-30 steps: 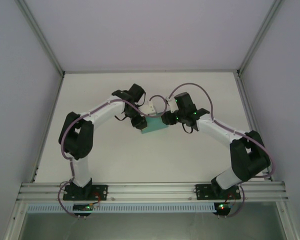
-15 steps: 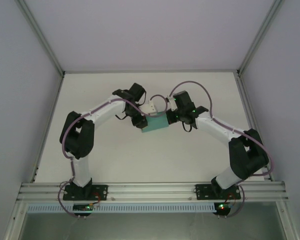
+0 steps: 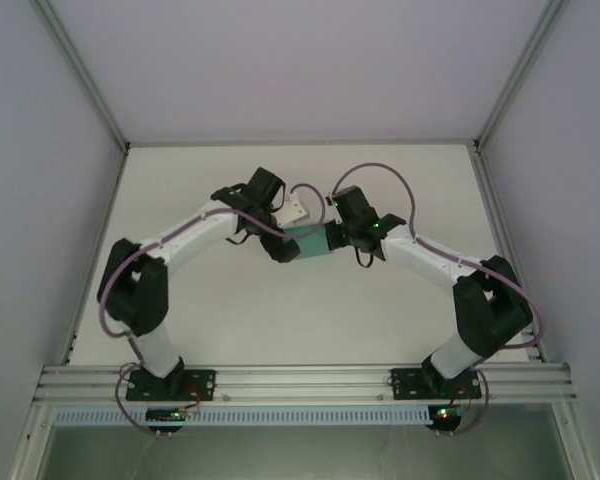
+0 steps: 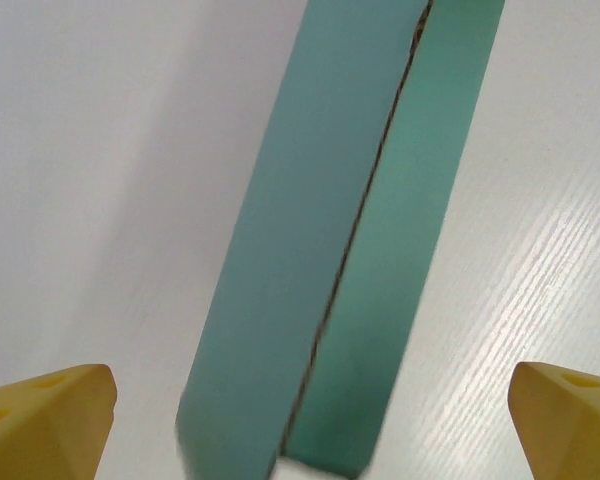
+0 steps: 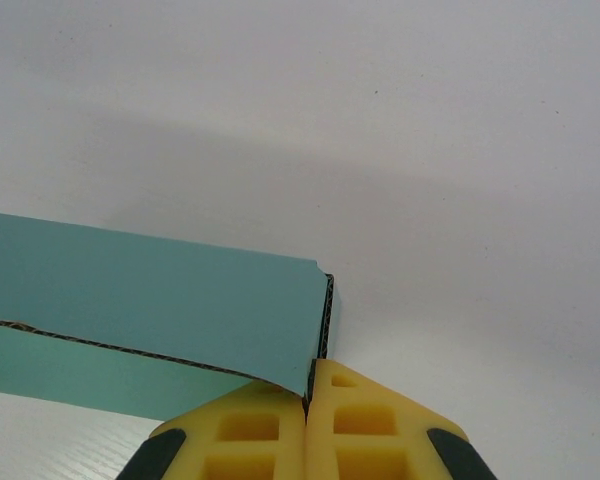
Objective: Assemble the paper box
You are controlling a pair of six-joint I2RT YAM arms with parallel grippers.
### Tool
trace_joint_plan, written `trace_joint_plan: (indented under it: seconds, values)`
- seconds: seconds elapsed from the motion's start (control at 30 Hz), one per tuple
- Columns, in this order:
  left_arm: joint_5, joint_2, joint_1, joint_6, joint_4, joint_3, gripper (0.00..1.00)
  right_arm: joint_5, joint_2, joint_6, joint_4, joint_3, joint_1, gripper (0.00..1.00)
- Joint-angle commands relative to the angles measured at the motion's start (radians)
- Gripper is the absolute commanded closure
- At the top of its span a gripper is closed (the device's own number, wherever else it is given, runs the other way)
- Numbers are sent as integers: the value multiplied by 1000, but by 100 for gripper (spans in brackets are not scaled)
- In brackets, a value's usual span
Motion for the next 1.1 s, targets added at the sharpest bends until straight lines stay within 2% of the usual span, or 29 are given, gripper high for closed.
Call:
trace_joint_plan:
  seconds: [0.0,0.17,0.27,0.4,0.5,0.53,0.63,0.77,0.9,0.97,1.07]
  values:
    - [-107,-103,-3,-138,61,-72,6,-7,45,38,-126,4,9,100]
    - [-128,-171,-1,-174,99,-150,30,-10,77,49,-170,47,18,100]
    - [-143,-145,1,-182,89,-140,49,-32,79,48,-170,51,21,100]
    - [-167,-112,12,-194,88,-115,67,-37,78,49,-169,57,23,100]
    - [-184,-114,14,-190,88,-114,66,-38,77,49,-180,63,26,100]
    - [-193,-116,15,-190,90,-115,58,-37,74,48,-183,66,27,100]
    - [-204,-120,19,-169,91,-117,53,-46,74,48,-201,70,28,100]
    - [-198,-90,23,-141,92,-103,54,-54,82,48,-202,75,29,100]
    - [-152,-37,22,-141,57,-57,78,-55,94,47,-210,86,31,100]
    - [-129,-28,22,-157,49,-39,84,-46,98,47,-212,91,33,100]
    - [-90,-27,24,-197,32,-22,87,-18,104,44,-228,98,41,100]
